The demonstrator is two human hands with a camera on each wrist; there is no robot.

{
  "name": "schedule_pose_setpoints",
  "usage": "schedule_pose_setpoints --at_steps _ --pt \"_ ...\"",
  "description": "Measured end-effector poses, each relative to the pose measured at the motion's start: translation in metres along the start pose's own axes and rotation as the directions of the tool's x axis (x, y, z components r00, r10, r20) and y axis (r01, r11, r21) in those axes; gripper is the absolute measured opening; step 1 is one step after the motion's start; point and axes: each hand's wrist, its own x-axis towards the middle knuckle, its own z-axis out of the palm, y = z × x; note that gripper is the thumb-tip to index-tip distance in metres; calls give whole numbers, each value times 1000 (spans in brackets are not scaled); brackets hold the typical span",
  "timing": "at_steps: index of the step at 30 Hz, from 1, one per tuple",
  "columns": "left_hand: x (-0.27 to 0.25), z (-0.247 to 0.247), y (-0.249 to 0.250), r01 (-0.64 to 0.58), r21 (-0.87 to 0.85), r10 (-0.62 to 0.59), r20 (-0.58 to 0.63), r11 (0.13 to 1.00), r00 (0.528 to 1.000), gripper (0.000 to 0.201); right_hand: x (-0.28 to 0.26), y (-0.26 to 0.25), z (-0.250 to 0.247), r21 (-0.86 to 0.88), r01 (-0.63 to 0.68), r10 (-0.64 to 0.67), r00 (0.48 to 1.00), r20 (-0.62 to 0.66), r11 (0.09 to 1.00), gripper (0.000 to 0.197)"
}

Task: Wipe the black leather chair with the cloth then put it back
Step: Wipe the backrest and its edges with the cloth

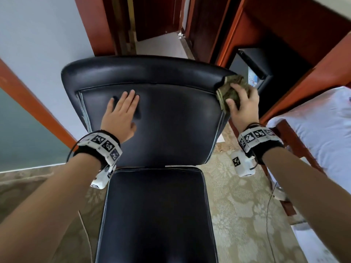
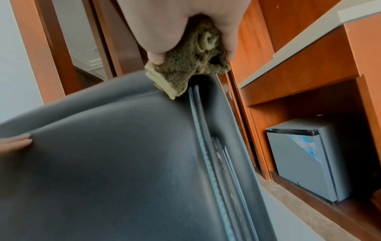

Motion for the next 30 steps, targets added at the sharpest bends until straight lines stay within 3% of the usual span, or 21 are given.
schedule_pose_setpoints --at_steps 5,11,20,26,30 --pt "2 -7 1 16 33 -18 51 999 999 85 -16 3 19 -38 -75 76 997 23 996 44" --pt "4 -11 4 54 -5 -53 108 999 993 90 -21 -22 43 -5 -220 219 974 -59 976 44" --pt "4 -12 3 36 -16 -34 122 999 992 91 -14 -35 52 -40 -369 365 928 -79 929 62" --pt "5 -12 10 63 -64 -53 135 996 989 92 -19 -41 52 -125 -401 399 916 -47 907 52" --pt "4 -13 14 81 -62 -72 135 995 988 92 -17 -35 37 -109 -345 342 938 -50 932 46"
